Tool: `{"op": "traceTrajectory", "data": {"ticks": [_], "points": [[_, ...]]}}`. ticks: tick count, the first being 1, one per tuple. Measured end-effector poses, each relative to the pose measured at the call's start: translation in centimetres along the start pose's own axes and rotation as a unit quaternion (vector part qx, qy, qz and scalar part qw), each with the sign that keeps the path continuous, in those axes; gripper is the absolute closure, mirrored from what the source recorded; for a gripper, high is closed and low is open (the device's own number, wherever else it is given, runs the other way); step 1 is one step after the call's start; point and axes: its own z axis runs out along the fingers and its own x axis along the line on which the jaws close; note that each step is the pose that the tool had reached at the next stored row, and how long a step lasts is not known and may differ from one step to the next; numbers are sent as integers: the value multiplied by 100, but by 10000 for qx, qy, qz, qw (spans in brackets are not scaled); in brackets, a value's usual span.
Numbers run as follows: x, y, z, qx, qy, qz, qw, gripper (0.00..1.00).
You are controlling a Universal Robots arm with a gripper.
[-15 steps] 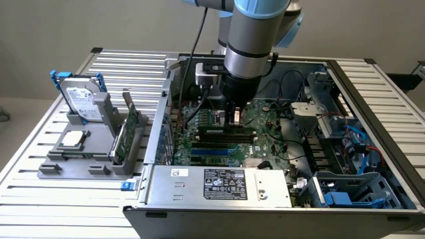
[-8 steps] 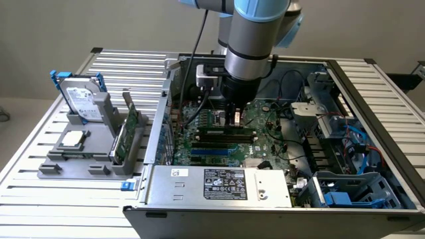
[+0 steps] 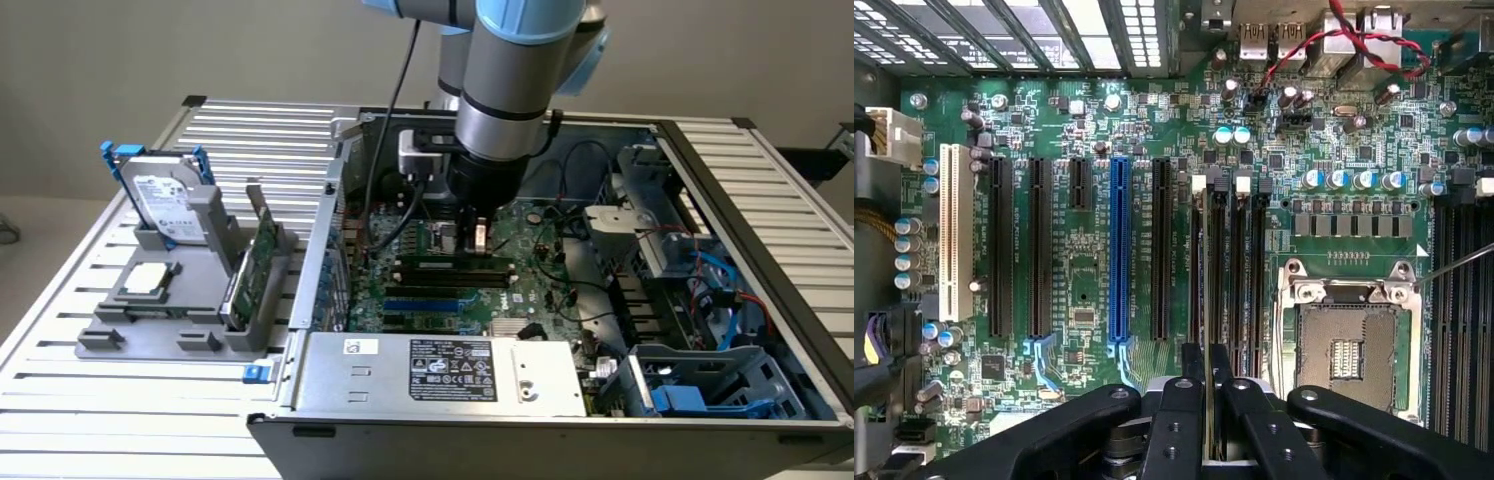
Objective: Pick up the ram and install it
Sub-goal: 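Insert the ram into the slot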
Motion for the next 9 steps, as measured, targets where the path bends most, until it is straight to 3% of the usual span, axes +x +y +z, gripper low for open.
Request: {"op": "traceTrajectory", "data": {"ticks": [9], "points": [[0,-15,48,1,0,0,10000,86]]}}
